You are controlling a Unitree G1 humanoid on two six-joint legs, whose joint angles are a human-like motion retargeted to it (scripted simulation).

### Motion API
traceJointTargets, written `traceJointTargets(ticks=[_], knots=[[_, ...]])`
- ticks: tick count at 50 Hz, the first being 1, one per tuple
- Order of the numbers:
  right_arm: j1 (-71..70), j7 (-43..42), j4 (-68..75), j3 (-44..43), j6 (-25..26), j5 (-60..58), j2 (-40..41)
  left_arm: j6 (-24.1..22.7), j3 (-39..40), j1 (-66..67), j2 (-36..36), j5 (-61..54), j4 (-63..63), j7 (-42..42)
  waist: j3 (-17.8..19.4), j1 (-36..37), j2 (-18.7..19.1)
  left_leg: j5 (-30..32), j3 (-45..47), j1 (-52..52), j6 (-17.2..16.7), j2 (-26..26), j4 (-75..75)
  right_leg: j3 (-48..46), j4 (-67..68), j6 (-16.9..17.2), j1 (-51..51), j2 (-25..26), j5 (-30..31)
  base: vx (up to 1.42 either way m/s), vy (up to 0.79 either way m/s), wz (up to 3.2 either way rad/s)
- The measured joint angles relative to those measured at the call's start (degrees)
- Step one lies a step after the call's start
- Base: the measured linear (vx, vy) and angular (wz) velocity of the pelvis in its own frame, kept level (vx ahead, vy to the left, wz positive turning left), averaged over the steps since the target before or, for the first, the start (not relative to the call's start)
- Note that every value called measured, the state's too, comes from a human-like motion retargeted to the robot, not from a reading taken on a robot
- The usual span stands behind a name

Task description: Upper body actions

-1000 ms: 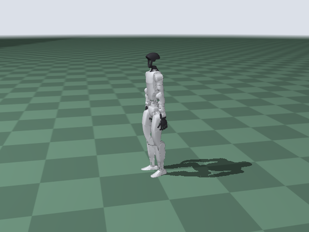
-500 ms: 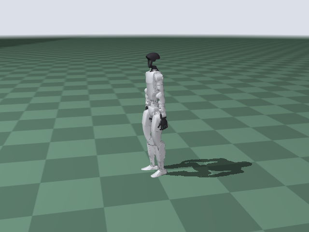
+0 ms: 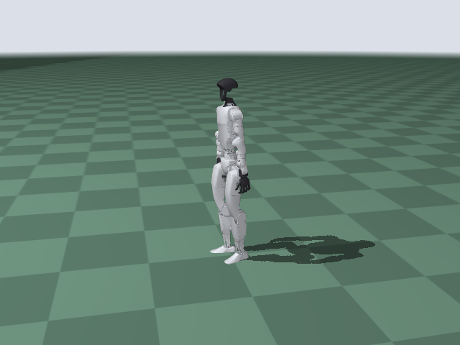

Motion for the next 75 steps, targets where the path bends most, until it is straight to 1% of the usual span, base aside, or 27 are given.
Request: traceJointTargets(ticks=[25, 75], knots=[[-0.1, 0.3, -0.1, 0.2, -0.2, -0.3, -0.1, 0.1, 0.1, -0.1, 0.2, -0.1, 0.0, 0.0, -0.3, -0.1, 0.0, 0.0, 0.1, -0.1, 0.0, 0.1, 0.0, 0.0, 0.0, -0.1, 0.0, 0.1, -0.1, 0.00, 0.00, 0.00], [0.1, 1.2, 0.3, 0.4, -2.4, 0.4, -0.1, 0.3, 0.0, 0.0, 0.0, 0.2, 0.1, -0.5, -0.9, -0.2, 0.1, 0.2, 0.1, -0.3, 0.0, 0.2, -0.1, 0.1, 0.1, -0.2, -0.3, 0.2, -0.2, 0.00, 0.00, 0.00]])
